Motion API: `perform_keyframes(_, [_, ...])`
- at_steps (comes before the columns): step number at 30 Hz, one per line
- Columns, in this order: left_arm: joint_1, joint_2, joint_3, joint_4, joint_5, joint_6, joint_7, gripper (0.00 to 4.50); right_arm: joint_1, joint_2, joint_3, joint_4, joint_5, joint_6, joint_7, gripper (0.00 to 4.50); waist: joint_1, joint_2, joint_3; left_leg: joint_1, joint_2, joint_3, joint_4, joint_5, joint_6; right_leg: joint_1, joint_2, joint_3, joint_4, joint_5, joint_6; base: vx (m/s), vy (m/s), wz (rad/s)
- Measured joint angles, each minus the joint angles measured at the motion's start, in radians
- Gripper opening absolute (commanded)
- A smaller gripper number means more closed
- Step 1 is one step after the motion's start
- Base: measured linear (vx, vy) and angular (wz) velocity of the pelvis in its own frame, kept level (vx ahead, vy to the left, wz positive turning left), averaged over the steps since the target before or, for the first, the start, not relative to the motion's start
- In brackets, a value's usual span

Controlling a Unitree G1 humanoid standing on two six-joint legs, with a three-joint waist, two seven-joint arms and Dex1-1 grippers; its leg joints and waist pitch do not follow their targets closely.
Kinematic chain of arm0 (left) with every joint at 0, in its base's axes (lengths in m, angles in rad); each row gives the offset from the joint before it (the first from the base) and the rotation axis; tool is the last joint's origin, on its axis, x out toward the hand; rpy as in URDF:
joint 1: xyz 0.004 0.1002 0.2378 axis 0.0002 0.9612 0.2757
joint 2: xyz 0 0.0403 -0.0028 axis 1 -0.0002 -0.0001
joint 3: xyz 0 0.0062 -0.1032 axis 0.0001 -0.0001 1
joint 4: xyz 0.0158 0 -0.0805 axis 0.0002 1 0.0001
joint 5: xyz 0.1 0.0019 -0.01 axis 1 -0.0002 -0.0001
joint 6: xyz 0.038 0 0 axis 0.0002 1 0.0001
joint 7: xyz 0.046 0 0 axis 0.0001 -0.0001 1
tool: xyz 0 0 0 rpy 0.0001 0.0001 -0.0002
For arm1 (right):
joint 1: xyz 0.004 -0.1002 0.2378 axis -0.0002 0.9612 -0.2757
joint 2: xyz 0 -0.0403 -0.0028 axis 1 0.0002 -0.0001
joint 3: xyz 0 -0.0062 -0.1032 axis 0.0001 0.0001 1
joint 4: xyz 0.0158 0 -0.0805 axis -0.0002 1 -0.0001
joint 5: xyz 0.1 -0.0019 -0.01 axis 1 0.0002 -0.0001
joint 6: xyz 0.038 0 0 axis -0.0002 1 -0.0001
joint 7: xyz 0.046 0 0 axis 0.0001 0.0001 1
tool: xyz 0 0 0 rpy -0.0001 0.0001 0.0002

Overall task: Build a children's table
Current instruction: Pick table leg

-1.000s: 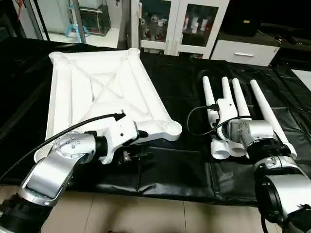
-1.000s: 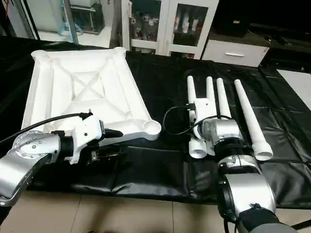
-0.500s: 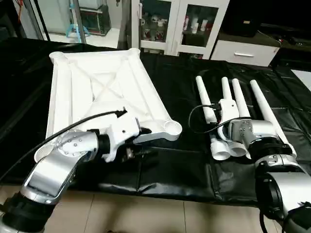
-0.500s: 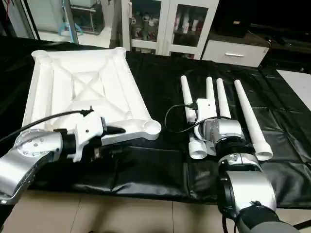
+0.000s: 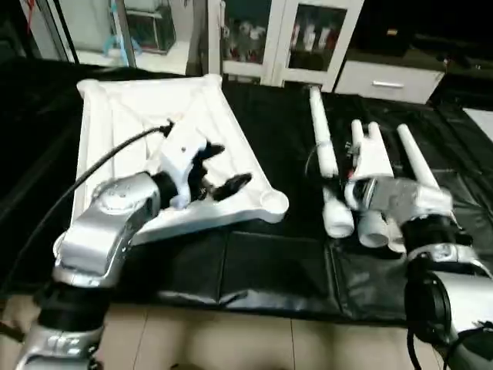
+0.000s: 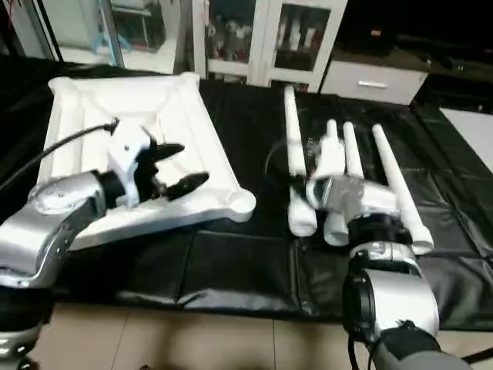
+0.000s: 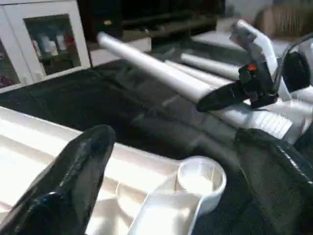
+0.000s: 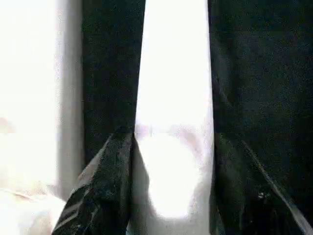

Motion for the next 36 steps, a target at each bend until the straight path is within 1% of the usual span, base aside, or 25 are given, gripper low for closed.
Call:
perform_keyframes(2, [-0.03, -0.034, 0.023, 0.001, -0.004, 0.014, 0.042, 4.5, 0.013, 0.001, -0.02, -0.132, 0.059, -0.01, 0.063, 1.82, 0.003, -0.001, 0.001, 0.0, 0.0, 0.0, 0.0, -0.001, 0.002, 0.0, 0.0, 0.0, 0.0, 0.0, 0.0, 0.0, 0.0, 0.0])
perform_keyframes(4, [-0.053, -0.045, 0.039, 0.002, -0.008, 0.019, 0.066, 4.5, 0.016, 0.0, -0.029, -0.21, 0.1, -0.019, 0.11, 1.82, 0.006, -0.001, 0.0, 0.001, 0.0, 0.0, 0.0, -0.001, 0.003, 0.0, 0.0, 0.0, 0.0, 0.0, 0.0, 0.0, 0.0, 0.0])
perform_keyframes(5, [-0.066, -0.052, 0.054, 0.001, -0.024, 0.034, 0.076, 4.5, 0.023, 0.0, -0.04, -0.246, 0.132, -0.016, 0.145, 1.82, 0.008, -0.002, 0.001, 0.001, 0.0, 0.0, 0.0, -0.002, 0.003, 0.001, 0.0, 0.0, 0.0, 0.0, 0.0, 0.0, 0.0, 0.0])
perform_keyframes(7, [-0.101, -0.09, 0.095, 0.0, -0.095, 0.083, 0.079, 4.5, 0.09, -0.015, -0.078, -0.357, 0.253, 0.061, 0.254, 1.82, 0.023, -0.004, 0.002, 0.0, 0.001, 0.0, 0.0, -0.002, 0.004, 0.001, 0.0, -0.001, -0.001, 0.0, 0.0, 0.0, 0.0, 0.0])
perform_keyframes(8, [-0.123, -0.101, 0.116, 0.0, -0.135, 0.101, 0.079, 4.5, 0.118, -0.015, -0.086, -0.4, 0.313, 0.113, 0.308, 1.81, 0.025, -0.004, 0.002, 0.0, 0.001, 0.0, 0.001, -0.002, 0.005, 0.001, 0.0, -0.001, -0.001, 0.0, 0.0, 0.0, 0.0, 0.0])
perform_keyframes(9, [-0.137, -0.111, 0.131, -0.006, -0.162, 0.104, 0.078, 4.5, 0.14, -0.014, -0.091, -0.432, 0.356, 0.147, 0.348, 1.81, 0.027, -0.004, 0.002, -0.001, 0.001, 0.0, 0.001, -0.002, 0.006, 0.0, 0.0, -0.001, -0.001, 0.0, 0.0, 0.0, 0.0, 0.0])
perform_keyframes(11, [-0.168, -0.136, 0.144, -0.017, -0.205, 0.106, 0.077, 4.5, 0.161, -0.012, -0.1, -0.471, 0.42, 0.194, 0.395, 1.81, 0.029, -0.004, 0.002, -0.002, 0.001, 0.0, 0.003, -0.002, 0.007, 0.0, 0.0, -0.001, -0.001, 0.0, 0.0, 0.0, 0.0, 0.0])
perform_keyframes(14, [-0.182, -0.154, 0.147, -0.029, -0.234, 0.112, 0.077, 4.5, 0.166, -0.011, -0.105, -0.511, 0.458, 0.207, 0.41, 1.81, 0.029, -0.004, 0.002, -0.001, 0.001, 0.0, 0.004, -0.002, 0.007, 0.001, -0.001, -0.001, 0.0, 0.0, -0.001, 0.0, 0.0, 0.0])
perform_keyframes(17, [-0.188, -0.173, 0.151, -0.028, -0.236, 0.126, 0.079, 4.5, 0.181, -0.002, -0.109, -0.561, 0.499, 0.225, 0.418, 1.81, 0.028, -0.004, 0.002, -0.001, 0.001, 0.0, 0.004, -0.001, 0.006, 0.001, 0.0, -0.001, 0.0, 0.0, 0.0, 0.0, 0.0, 0.0])
perform_keyframes(20, [-0.227, -0.184, 0.159, -0.024, -0.274, 0.141, 0.09, 4.5, 0.212, 0.003, -0.107, -0.622, 0.536, 0.253, 0.426, 1.81, 0.029, -0.004, 0.002, -0.001, 0.001, 0.0, 0.003, -0.001, 0.006, 0.001, 0.0, -0.001, 0.0, 0.0, 0.0, 0.0, 0.0, 0.0])
perform_keyframes(24, [-0.248, -0.194, 0.172, -0.013, -0.315, 0.17, 0.101, 4.5, 0.218, 0.001, -0.096, -0.655, 0.545, 0.27, 0.432, 1.81, 0.029, -0.005, 0.002, -0.002, 0.001, 0.0, 0.003, -0.001, 0.006, 0.001, 0.0, -0.002, -0.001, 0.0, 0.0, 0.0, 0.0, 0.0])
perform_keyframes(26, [-0.258, -0.21, 0.193, 0.003, -0.352, 0.205, 0.103, 4.5, 0.218, -0.017, -0.053, -0.688, 0.523, 0.26, 0.432, 1.81, 0.029, -0.005, 0.002, -0.002, 0.001, 0.0, 0.003, -0.001, 0.006, 0.001, 0.0, -0.002, -0.001, 0.0, 0.0, 0.0, 0.0, 0.0])
perform_keyframes(29, [-0.265, -0.222, 0.203, 0.009, -0.386, 0.239, 0.104, 4.5, 0.223, -0.021, 0.002, -0.709, 0.477, 0.23, 0.429, 1.81, 0.029, -0.006, 0.003, -0.002, 0.001, 0.0, 0.003, -0.001, 0.006, 0.001, 0.0, -0.002, -0.001, 0.0, 0.0, 0.0, 0.0, 0.0])
perform_keyframes(31, [-0.285, -0.223, 0.21, 0.023, -0.395, 0.261, 0.111, 4.5, 0.244, -0.025, 0.043, -0.736, 0.44, 0.203, 0.421, 1.81, 0.029, -0.007, 0.003, -0.002, 0.001, 0.0, 0.003, -0.001, 0.006, 0.001, 0.0, -0.002, -0.001, 0.0, 0.0, 0.0, 0.0, 0.0])
perform_keyframes(33, [-0.293, -0.217, 0.216, 0.034, -0.395, 0.275, 0.124, 4.5, 0.248, -0.025, 0.067, -0.746, 0.415, 0.186, 0.412, 1.81, 0.029, -0.007, 0.003, -0.002, 0.001, 0.0, 0.003, -0.001, 0.006, 0.001, 0.0, -0.002, -0.001, 0.0, 0.0, 0.0, 0.0, 0.0])
perform_keyframes(34, [-0.293, -0.215, 0.216, 0.04, -0.396, 0.28, 0.129, 4.5, 0.251, -0.032, 0.089, -0.76, 0.39, 0.169, 0.407, 1.81, 0.029, -0.007, 0.003, -0.002, 0.001, -0.001, 0.003, -0.001, 0.006, 0.001, 0.0, -0.002, -0.001, 0.0, 0.0, 0.0, 0.0, 0.0])
perform_keyframes(35, [-0.293, -0.216, 0.219, 0.054, -0.399, 0.287, 0.136, 4.5, 0.257, -0.043, 0.123, -0.785, 0.354, 0.143, 0.401, 1.81, 0.029, -0.007, 0.003, -0.002, 0.001, -0.001, 0.003, -0.001, 0.006, 0.001, 0.0, -0.002, -0.001, 0.0, 0.0, 0.0, 0.0, 0.0])
perform_keyframes(36, [-0.294, -0.218, 0.22, 0.06, -0.4, 0.291, 0.143, 4.5, 0.258, -0.044, 0.143, -0.794, 0.336, 0.131, 0.399, 1.81, 0.029, -0.007, 0.003, -0.002, 0.001, -0.001, 0.003, -0.001, 0.006, 0.001, 0.0, -0.002, -0.001, 0.0, 0.0, 0.0, 0.0, 0.0])
